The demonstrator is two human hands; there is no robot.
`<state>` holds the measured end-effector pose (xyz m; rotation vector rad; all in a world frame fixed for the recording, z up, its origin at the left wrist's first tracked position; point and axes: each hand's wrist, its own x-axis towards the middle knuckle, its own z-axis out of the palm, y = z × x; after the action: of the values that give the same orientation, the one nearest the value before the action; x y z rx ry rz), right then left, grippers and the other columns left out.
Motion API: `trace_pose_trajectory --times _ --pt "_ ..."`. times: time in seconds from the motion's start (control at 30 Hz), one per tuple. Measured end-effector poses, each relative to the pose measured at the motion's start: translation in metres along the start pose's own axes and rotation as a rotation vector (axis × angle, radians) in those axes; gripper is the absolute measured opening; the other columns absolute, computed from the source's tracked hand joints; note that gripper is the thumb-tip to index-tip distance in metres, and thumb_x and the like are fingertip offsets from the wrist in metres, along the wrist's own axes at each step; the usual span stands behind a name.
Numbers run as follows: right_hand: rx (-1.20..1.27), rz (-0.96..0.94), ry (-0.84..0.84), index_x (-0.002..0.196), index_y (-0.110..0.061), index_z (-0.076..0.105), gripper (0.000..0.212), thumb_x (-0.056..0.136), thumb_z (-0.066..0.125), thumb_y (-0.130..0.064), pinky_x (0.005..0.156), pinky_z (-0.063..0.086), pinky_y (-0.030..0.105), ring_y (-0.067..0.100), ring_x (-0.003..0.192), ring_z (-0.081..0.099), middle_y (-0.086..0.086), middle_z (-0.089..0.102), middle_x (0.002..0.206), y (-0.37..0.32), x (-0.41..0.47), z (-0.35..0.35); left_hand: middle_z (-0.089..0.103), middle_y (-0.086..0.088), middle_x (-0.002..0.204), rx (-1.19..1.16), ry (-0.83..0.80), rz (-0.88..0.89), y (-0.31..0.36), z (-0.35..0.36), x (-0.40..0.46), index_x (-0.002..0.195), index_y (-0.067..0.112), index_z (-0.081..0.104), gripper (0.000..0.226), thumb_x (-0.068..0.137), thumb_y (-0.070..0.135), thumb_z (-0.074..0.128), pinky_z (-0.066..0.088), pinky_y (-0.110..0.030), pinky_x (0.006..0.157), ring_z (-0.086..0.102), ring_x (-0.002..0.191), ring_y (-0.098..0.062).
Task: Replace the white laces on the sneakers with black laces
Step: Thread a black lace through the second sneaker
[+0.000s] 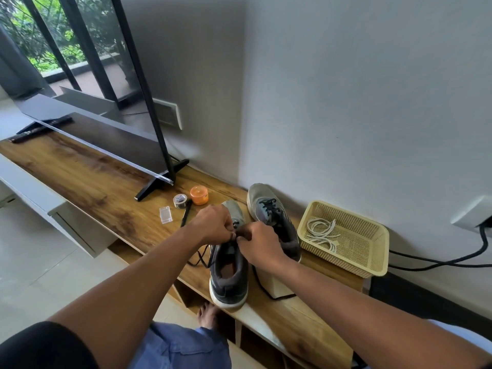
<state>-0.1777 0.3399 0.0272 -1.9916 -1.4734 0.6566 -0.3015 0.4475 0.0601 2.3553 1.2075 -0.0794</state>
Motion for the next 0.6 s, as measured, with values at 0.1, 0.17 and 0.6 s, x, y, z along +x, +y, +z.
trace_pose_trajectory --times 0.1,0.17,0.6 --pt "0.065 0.059 -0.074 0.111 -0.02 0.08 0.029 0.099 0.054 -0.012 0.091 0.058 0.038 0.024 0.103 0.069 0.006 0.076 0.109 -0.001 0.005 -0.004 0.07 0.006 0.078 -0.016 -0.021 -0.006 -0.006 -0.002 0.0 0.079 0.016 0.078 0.012 0.088 0.024 0.081 0.049 -0.023 0.063 0.065 0.076 -0.008" --pt "0.078 0.09 -0.077 0.105 -0.019 0.08 0.031 0.099 0.051 -0.008 0.084 0.058 0.034 0.025 0.099 0.069 0.008 0.074 0.107 -0.001 0.008 -0.004 0.072 0.006 0.078 -0.022 -0.026 0.001 -0.009 -0.003 0.001 0.08 0.016 0.08 0.012 0.088 0.025 0.082 0.052 -0.024 0.064 0.066 0.077 -0.009" --pt "-0.063 0.012 -0.036 0.081 -0.013 0.079 0.015 0.087 0.065 -0.013 0.075 0.058 0.035 0.024 0.086 0.07 0.005 0.075 0.083 -0.006 0.019 0.003 0.071 -0.007 0.108 -0.427 -0.289 0.031 -0.034 -0.019 -0.002 0.116 0.035 0.069 0.035 0.085 0.041 0.085 0.061 -0.025 0.068 0.077 0.086 -0.018"
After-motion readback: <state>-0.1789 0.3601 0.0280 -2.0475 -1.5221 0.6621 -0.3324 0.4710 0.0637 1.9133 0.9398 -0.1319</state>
